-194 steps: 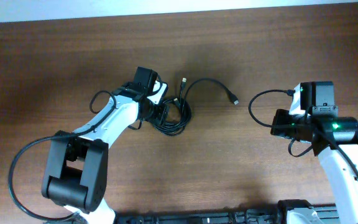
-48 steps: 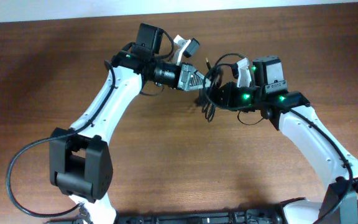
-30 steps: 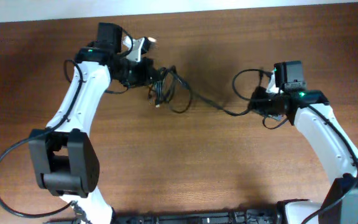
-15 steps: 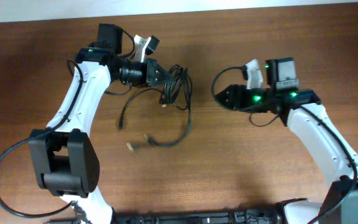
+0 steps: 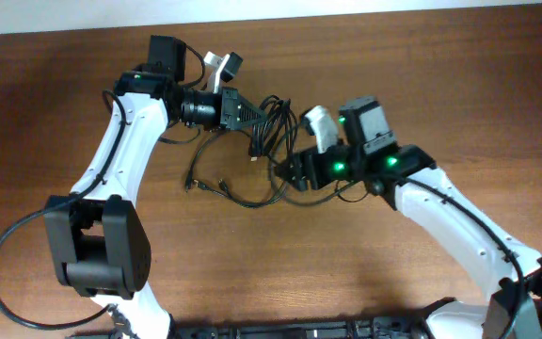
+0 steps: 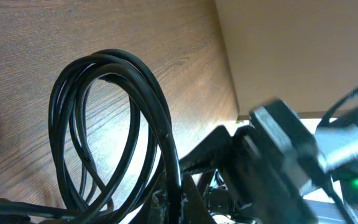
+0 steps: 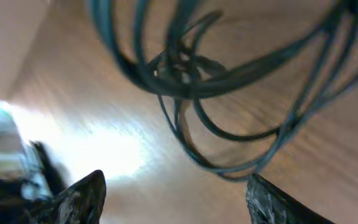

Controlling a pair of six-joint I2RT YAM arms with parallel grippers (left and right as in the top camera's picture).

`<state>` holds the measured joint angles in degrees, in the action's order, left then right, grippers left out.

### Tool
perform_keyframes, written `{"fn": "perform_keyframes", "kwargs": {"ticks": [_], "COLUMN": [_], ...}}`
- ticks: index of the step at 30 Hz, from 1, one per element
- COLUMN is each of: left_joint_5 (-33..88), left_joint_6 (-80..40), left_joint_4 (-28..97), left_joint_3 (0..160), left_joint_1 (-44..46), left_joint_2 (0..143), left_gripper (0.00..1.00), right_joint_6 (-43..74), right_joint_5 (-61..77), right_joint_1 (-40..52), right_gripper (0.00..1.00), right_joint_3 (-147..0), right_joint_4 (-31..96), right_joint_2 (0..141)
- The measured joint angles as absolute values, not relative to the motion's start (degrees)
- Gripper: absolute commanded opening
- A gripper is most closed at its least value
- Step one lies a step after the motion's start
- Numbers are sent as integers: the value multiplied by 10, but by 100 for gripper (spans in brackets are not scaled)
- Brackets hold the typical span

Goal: Untangle cables

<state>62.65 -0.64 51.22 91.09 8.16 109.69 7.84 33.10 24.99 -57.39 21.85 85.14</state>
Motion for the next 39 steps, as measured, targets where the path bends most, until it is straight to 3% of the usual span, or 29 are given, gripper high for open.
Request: {"fn": "perform_keyframes", "kwargs": {"ticks": [7,11,19,23,28,33,39], "left_joint_5": [628,628,628,629,630,631,644], "left_joint_6": [-6,-7,-6,-6,-6,-13,-138], "left_joint_4": [512,512,512,512,512,512,512], "left_joint_3": [911,911,911,911,911,911,911], "left_joint_1": [82,82,82,82,82,79,34], "left_joint_2": [1097,1097,1097,1097,1097,1097,1097], "left_gripper": [0,0,0,0,0,0,0], "right_joint_6": [-107,-144,-151,-138,-134,-117,-111], "right_joint_5": [251,220,225,229,234,234,234], "right_joint_1": [305,312,312,312,312,312,312], "right_gripper": [73,62,58,42,7,7,4], "right_joint_3": [-574,-574,-574,-575,-575,-575,-575], "right_joint_4": [195,158,104,75,69,71,70], "right_joint_2": [851,853,914,931,931,931,931]}}
